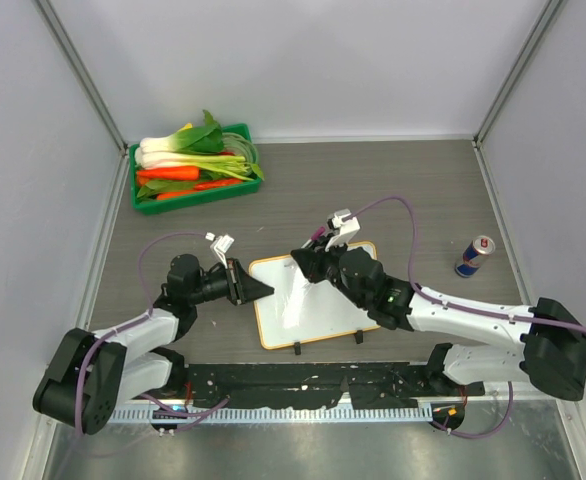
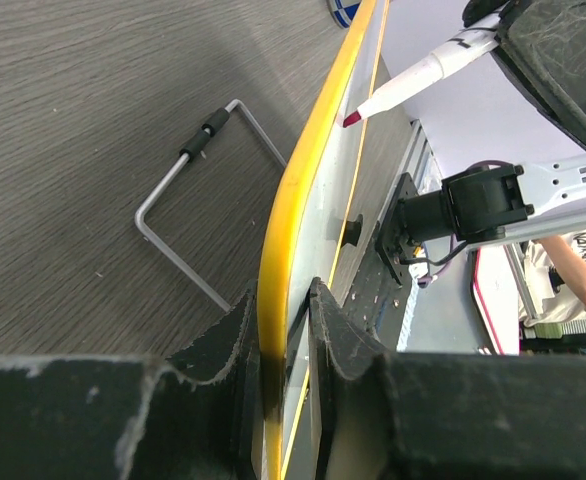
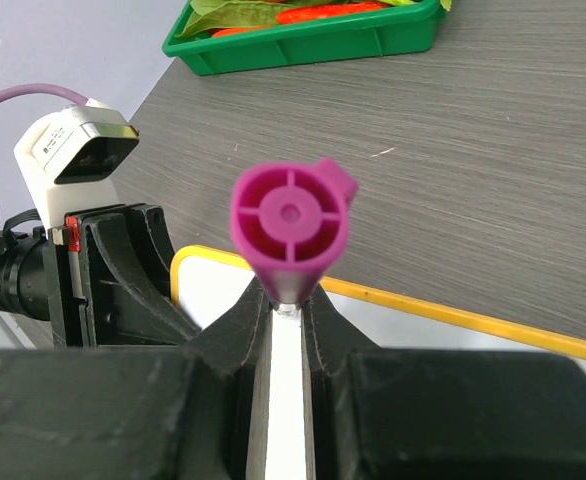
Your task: Write a sentence on the whiteboard
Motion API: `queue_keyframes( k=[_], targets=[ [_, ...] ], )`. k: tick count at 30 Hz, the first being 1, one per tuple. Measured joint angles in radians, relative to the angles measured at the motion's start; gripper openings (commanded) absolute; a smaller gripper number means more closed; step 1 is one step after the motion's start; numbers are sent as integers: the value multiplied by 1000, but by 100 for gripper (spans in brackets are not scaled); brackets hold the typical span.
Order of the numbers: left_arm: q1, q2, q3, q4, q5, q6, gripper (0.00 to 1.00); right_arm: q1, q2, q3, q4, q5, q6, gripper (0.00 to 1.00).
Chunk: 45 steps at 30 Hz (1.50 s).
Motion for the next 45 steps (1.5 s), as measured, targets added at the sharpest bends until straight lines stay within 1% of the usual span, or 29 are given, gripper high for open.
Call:
queue_keyframes(
  k=[7,19,45],
  targets=[
    [0,4,0,2,1,-1,0,2,28,21,1,-1,0,1],
    [0,5,0,3,3,-2,0,7,55,34,2,-47,2,1],
    [0,11,0,7,6,-2,0,11,-1,-3,-62,-34,11,1]
  ],
)
